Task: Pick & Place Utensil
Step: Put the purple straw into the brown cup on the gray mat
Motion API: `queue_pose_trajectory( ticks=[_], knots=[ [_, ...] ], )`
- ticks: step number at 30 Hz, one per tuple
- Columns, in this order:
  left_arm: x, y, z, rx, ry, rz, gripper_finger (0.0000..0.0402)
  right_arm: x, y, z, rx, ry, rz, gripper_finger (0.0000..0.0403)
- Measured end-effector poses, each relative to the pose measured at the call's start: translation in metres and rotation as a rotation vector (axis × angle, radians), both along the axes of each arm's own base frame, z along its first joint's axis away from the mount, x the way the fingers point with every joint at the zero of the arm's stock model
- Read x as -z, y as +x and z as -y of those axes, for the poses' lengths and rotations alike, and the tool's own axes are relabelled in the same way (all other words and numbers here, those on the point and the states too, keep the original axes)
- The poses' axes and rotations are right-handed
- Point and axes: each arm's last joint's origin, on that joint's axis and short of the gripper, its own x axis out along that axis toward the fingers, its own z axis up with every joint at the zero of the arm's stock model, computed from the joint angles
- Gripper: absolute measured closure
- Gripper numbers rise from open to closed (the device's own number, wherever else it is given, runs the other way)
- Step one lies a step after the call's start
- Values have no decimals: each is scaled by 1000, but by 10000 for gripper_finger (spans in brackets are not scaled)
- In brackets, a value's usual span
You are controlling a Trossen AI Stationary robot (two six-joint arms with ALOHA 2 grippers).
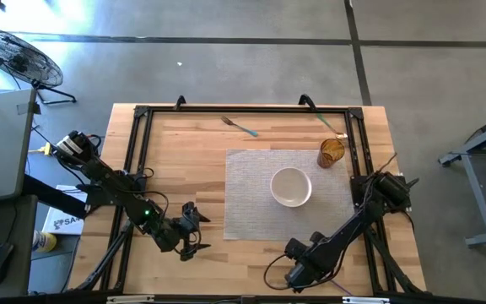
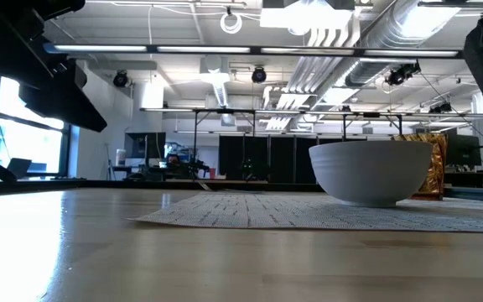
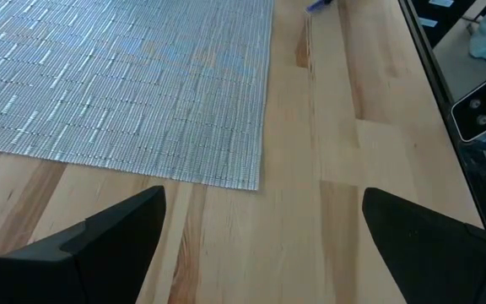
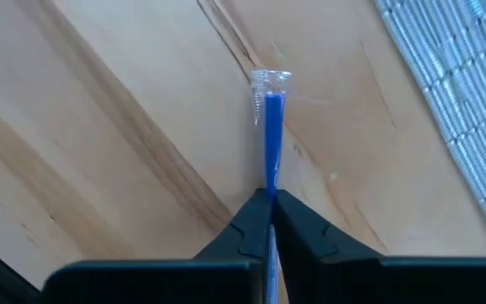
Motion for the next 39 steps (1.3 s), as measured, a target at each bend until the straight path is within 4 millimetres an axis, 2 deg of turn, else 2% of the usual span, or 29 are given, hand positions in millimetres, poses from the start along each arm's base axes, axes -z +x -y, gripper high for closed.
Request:
queue_pose_trajectory(
  ticks=[4,8,14,19,25,30,35,39],
  knots=[
    [0,0,0,0,0,0,5,-1,3,4,-26,-10,18,399],
    [0,0,0,0,0,0,5,-12,9,13,-51,-32,67,395],
    [0,0,0,0,0,0,5,-54,15,35,-112,-87,235,400],
    [0,0,0,0,0,0,5,-108,12,64,-146,-263,478,401],
    [0,0,0,0,0,0,5,-175,-12,108,-106,-579,709,401],
    [0,0,0,0,0,0,5,-218,-39,143,-36,-746,814,402],
    [0,0,0,0,0,0,5,-243,-63,173,21,-872,840,402],
    [0,0,0,0,-1,0,5,-242,-81,194,139,-1056,818,401]
  ],
)
